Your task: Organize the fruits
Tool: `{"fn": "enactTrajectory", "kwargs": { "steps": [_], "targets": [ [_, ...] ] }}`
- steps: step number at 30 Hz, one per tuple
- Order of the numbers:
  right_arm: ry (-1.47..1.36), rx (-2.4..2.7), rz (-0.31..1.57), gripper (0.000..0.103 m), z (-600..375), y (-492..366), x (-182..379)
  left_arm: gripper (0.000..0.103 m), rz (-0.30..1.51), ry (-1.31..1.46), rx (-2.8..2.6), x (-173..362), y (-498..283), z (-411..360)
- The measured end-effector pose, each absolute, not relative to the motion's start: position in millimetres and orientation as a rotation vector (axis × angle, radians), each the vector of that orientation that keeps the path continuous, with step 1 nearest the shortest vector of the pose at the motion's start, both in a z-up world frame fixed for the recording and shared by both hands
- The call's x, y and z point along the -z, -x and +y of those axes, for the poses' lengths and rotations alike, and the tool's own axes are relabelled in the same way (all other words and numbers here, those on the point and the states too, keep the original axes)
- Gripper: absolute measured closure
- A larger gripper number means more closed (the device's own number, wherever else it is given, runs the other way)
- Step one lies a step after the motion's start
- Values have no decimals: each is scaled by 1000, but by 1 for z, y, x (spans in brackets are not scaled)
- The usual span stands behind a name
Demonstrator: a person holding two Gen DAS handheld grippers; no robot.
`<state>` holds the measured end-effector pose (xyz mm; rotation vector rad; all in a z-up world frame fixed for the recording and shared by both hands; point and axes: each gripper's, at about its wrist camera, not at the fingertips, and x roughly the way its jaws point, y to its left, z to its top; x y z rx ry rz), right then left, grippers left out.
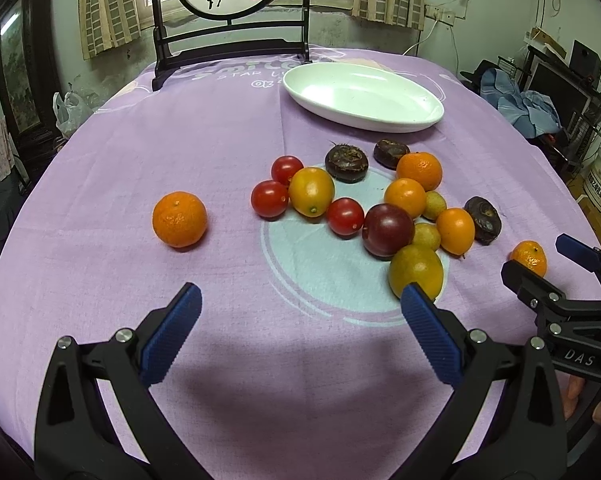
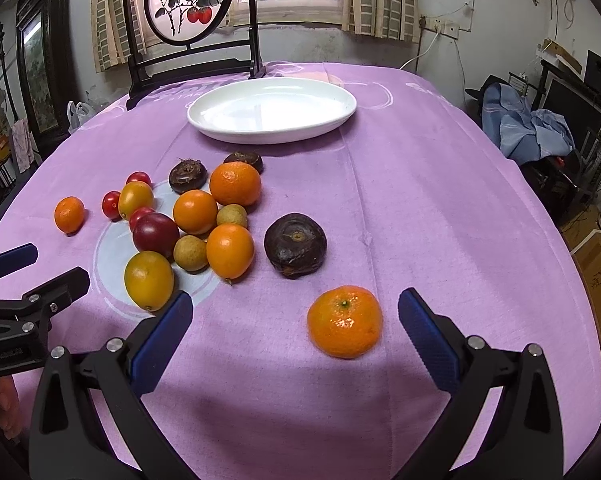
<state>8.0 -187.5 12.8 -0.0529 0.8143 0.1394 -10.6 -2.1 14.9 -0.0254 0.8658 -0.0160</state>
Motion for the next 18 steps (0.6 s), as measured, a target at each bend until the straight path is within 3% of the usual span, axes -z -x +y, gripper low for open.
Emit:
{"fn": "enactTrajectory", "kwargs": {
  "steps": [18],
  "targets": [
    [57, -143, 814, 1, -187, -5, -14, 2, 864, 28, 23, -17, 12, -2]
  ]
}}
